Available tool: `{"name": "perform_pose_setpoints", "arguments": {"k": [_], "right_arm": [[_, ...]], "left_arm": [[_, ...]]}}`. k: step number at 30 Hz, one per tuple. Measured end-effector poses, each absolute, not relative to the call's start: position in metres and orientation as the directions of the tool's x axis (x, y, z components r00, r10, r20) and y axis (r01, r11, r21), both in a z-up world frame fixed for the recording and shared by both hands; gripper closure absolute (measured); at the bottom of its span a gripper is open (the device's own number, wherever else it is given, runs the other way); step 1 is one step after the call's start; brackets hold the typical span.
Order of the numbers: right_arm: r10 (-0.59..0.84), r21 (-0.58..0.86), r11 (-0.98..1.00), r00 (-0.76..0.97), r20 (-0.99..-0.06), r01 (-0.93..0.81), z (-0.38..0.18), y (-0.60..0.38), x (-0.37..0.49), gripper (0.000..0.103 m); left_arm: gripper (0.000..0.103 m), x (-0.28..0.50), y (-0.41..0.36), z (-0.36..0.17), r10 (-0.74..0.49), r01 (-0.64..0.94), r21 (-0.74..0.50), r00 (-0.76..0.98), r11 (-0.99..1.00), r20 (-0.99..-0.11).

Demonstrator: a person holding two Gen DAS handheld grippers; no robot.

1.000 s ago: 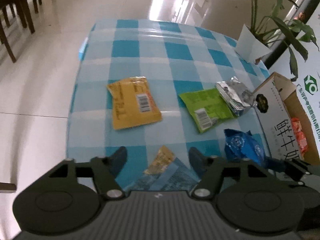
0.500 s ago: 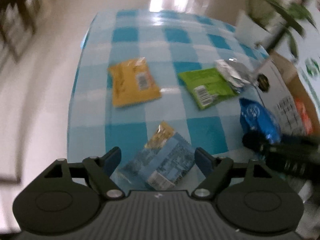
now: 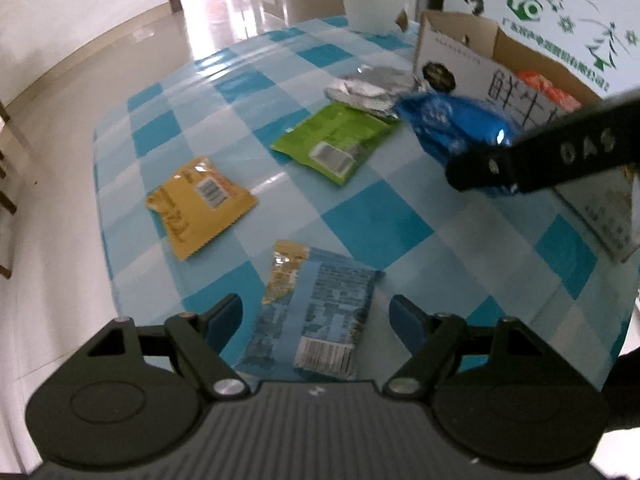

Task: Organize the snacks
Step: 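Lift the blue foil bag with the right tool while the left tool lifts the clear bag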

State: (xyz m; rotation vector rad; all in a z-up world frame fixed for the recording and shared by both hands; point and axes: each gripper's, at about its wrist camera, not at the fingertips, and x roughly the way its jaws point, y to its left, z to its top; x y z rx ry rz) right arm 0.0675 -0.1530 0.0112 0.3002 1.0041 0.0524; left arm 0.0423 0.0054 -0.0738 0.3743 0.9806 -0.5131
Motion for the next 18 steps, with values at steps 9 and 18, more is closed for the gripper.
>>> {"name": "perform_pose_setpoints", "arguments": {"k": [9,18], "right_arm": [[0.186,0.27,0.96,0.549,-0.815,0.075,0.016,-0.148,0.068,0.025],[0.188,0.274,0.959,0.562,-0.805,0.072,0.021,-0.148,0.067,0.025]], "left_arm": [[0.046,0.048,0.009,-0.077,-0.292,0.548,-0.013,0.426,0.836,-0.856],[0.052,0.051,0.018,-0.059,-0.311,0.475,-0.059,0.473,0.878,-0.824]]}}
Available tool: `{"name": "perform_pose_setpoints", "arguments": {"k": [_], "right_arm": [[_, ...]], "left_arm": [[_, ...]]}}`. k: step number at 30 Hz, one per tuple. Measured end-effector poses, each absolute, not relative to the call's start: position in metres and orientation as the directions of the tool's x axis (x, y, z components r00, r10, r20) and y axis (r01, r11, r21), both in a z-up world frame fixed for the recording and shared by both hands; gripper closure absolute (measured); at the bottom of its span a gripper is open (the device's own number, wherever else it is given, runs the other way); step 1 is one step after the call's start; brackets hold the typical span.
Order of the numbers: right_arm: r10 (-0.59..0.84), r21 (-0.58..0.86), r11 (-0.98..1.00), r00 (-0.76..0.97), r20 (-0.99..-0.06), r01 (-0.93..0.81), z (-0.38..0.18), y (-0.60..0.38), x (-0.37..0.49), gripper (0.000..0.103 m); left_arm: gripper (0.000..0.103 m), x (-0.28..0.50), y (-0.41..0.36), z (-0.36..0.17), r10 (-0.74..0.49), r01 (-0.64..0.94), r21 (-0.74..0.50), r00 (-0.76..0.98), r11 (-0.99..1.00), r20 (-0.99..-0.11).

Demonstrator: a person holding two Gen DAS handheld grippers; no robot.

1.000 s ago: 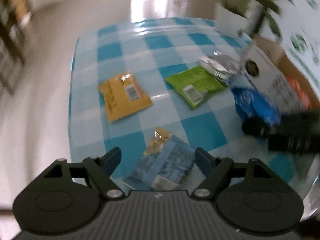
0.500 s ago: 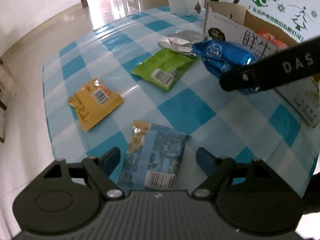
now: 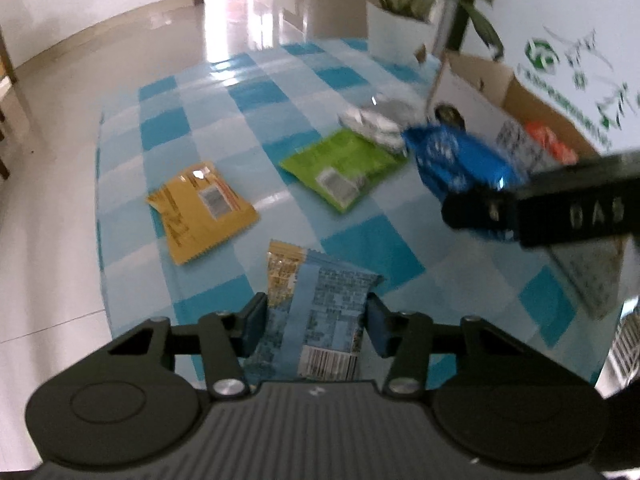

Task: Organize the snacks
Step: 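Lift the blue foil bag with the right tool while the left tool lifts the clear bag, then carry the blue foil bag and the clear bag over the cardboard box with both tools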

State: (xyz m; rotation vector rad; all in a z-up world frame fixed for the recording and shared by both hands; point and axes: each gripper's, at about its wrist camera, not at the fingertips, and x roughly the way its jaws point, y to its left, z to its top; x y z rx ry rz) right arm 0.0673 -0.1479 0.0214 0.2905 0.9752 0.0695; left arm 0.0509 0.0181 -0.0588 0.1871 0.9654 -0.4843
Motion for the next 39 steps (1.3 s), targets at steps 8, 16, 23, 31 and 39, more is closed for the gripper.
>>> {"name": "perform_pose_setpoints", "arguments": {"k": [8,16,23,31,39], "right_arm": [[0.192,0.271,0.961,0.579,-0.793,0.052,0.03,-0.144,0.066,0.025],[0.171,0.274,0.959,0.629,-0.758,0.069,0.05,-0.155,0.059,0.025],[0.135,0.263,0.961,0.685,-0.716,0.085,0.072,-0.169,0.052,0.025],[0.058,0.261,0.952,0.743,-0.666,0.16,0.093,-0.204,0.041,0.025],[-0.066,0.269,0.913,0.764,-0.642,0.305,0.103,-0.255,0.026,0.025]], "left_arm": [[0.052,0.058,0.019,-0.042,-0.318,0.407,-0.099,0.515,0.908,-0.796],[0.052,0.062,0.01,-0.019,-0.338,0.38,-0.123,0.574,0.917,-0.745],[0.052,0.064,-0.008,-0.005,-0.381,0.388,-0.163,0.593,0.907,-0.709],[0.052,0.062,-0.036,0.008,-0.443,0.433,-0.196,0.596,0.88,-0.67],[0.052,0.063,-0.07,0.018,-0.508,0.491,-0.223,0.582,0.842,-0.635]]}}
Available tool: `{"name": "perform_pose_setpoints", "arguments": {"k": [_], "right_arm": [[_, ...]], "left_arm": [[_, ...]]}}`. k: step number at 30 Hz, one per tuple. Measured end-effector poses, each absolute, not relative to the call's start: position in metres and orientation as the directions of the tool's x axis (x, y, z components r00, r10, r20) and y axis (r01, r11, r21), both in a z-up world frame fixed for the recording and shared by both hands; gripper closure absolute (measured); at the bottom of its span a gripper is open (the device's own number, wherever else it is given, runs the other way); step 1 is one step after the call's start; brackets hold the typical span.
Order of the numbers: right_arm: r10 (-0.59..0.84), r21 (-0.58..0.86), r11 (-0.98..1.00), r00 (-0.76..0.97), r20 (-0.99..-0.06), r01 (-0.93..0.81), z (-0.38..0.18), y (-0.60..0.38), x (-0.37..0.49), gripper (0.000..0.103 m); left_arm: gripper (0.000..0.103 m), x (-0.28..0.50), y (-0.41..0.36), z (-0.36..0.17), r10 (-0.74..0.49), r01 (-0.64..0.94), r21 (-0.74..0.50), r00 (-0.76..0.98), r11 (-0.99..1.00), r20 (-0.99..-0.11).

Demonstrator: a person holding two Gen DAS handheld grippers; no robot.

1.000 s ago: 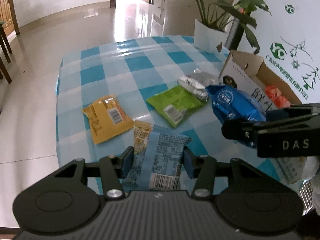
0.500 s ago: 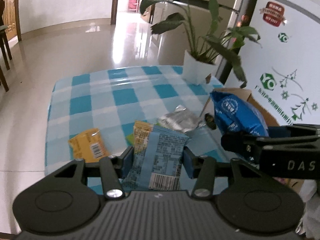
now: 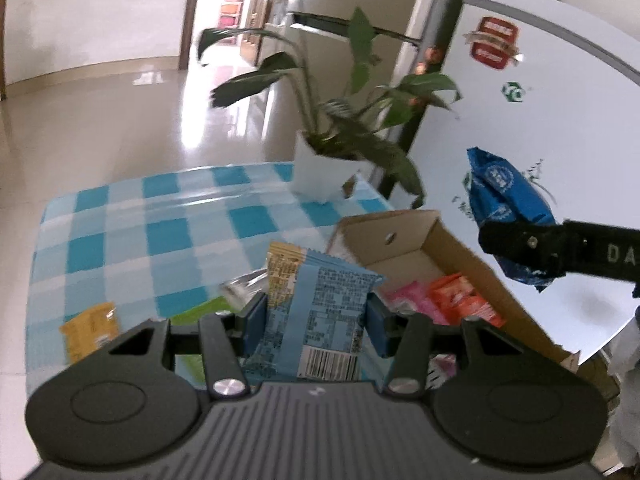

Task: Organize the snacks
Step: 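Carry the blue foil bag and the clear bag over the cardboard box with both tools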

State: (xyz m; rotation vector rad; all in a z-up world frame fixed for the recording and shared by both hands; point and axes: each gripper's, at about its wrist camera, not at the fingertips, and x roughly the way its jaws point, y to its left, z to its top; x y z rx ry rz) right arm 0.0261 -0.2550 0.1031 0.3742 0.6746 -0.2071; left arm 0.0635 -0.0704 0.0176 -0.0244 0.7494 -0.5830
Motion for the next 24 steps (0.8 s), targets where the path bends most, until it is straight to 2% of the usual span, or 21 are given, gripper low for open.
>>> {"name": "perform_pose_setpoints", "arguments": {"k": [11,19,21,23,24], "right_arm": [[-0.194,0.261,0.837,0.707,-0.68,0.481,0.088,-0.294,0.007,0.025],[-0.218,0.27,0.797,0.673,-0.707,0.541,0.08,-0.302,0.0,0.023],[-0.238,0.266,0.779,0.66,-0.713,0.568,0.078,-0.305,0.0,0.019],[-0.259,0.251,0.768,0.645,-0.719,0.589,0.077,-0.306,0.0,0.014],[-0.269,0.242,0.766,0.639,-0.721,0.596,0.077,-0.306,0.0,0.011]], "left_arm": [[0.052,0.064,-0.131,0.018,-0.599,0.583,-0.26,0.52,0.77,-0.608],[0.052,0.063,-0.166,0.001,-0.638,0.644,-0.266,0.452,0.717,-0.624],[0.046,0.061,-0.174,-0.002,-0.636,0.658,-0.254,0.44,0.709,-0.634],[0.028,0.057,-0.18,-0.003,-0.618,0.668,-0.217,0.449,0.712,-0.645],[0.026,0.054,-0.18,-0.003,-0.615,0.673,-0.202,0.457,0.711,-0.642]]}}
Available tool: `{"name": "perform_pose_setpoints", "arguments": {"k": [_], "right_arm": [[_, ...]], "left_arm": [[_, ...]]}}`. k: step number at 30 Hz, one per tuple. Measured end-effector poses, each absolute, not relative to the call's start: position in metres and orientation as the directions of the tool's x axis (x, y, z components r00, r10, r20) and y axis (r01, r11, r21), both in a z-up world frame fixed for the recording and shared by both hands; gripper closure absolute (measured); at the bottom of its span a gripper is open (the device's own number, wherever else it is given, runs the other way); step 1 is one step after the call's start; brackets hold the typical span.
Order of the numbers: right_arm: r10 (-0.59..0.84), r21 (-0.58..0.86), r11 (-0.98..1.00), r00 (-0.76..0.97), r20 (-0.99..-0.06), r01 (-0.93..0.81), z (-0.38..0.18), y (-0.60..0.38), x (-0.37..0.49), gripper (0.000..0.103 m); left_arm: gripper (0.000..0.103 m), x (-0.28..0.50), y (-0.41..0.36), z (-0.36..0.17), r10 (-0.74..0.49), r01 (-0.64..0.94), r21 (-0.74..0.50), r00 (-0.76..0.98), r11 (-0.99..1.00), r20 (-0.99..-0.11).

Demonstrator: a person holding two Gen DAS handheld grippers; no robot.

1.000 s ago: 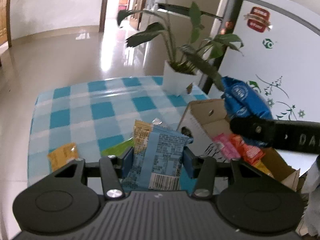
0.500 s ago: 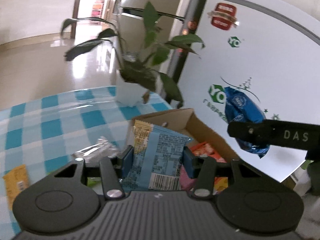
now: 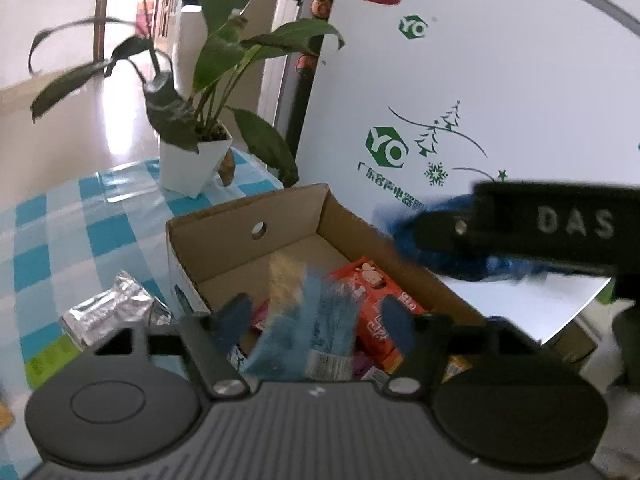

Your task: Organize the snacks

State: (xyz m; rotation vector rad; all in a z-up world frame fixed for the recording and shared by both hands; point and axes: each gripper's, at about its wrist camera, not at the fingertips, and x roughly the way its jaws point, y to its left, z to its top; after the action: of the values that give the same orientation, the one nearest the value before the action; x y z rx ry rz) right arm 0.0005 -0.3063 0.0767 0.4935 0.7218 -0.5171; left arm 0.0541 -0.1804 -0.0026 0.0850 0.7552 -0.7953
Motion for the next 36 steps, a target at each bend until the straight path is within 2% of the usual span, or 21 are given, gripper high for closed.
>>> {"name": "perform_pose_setpoints", "arguments": {"k": [4,9,13,17,21,27,33,36], "right_arm": [[-0.286,0.226,0.762,0.628,-0.724,0.607,0.075,-0.304,0.002,0.008],[-0.262,0.241,0.761,0.626,-0.735,0.602,0.074,-0.298,0.009,0.008],[-0.272,0.223,0.781,0.639,-0.72,0.583,0.076,-0.286,0.014,0.007],[-0.27,0.23,0.786,0.653,-0.707,0.574,0.075,-0.279,0.019,0.003],[-0.253,0.203,0.824,0.665,-0.703,0.528,0.075,-0.268,0.03,0.003],[-0.275,0.051,0.905,0.671,-0.688,0.423,0.08,-0.239,0.05,0.003],[-0.19,0.079,0.943,0.718,-0.67,0.324,0.087,-0.228,0.066,0.003],[-0.193,0.038,0.958,0.734,-0.651,0.285,0.089,-0.221,0.078,0.003]], "left_arm": [[0.018,0.049,-0.178,-0.001,-0.585,0.677,-0.16,0.464,0.719,-0.665],[0.018,0.052,-0.166,0.005,-0.514,0.637,-0.11,0.494,0.763,-0.702],[0.007,0.052,-0.15,0.014,-0.449,0.593,-0.056,0.542,0.803,-0.71],[0.003,0.056,-0.135,0.02,-0.387,0.558,0.0,0.575,0.83,-0.721],[0.003,0.064,-0.118,0.019,-0.359,0.52,-0.013,0.571,0.854,-0.738],[0.003,0.075,-0.096,0.015,-0.335,0.476,-0.018,0.589,0.879,-0.736],[0.003,0.094,-0.059,0.027,-0.278,0.387,-0.008,0.649,0.922,-0.708],[0.003,0.106,-0.034,0.032,-0.252,0.329,-0.028,0.664,0.944,-0.704]]}}
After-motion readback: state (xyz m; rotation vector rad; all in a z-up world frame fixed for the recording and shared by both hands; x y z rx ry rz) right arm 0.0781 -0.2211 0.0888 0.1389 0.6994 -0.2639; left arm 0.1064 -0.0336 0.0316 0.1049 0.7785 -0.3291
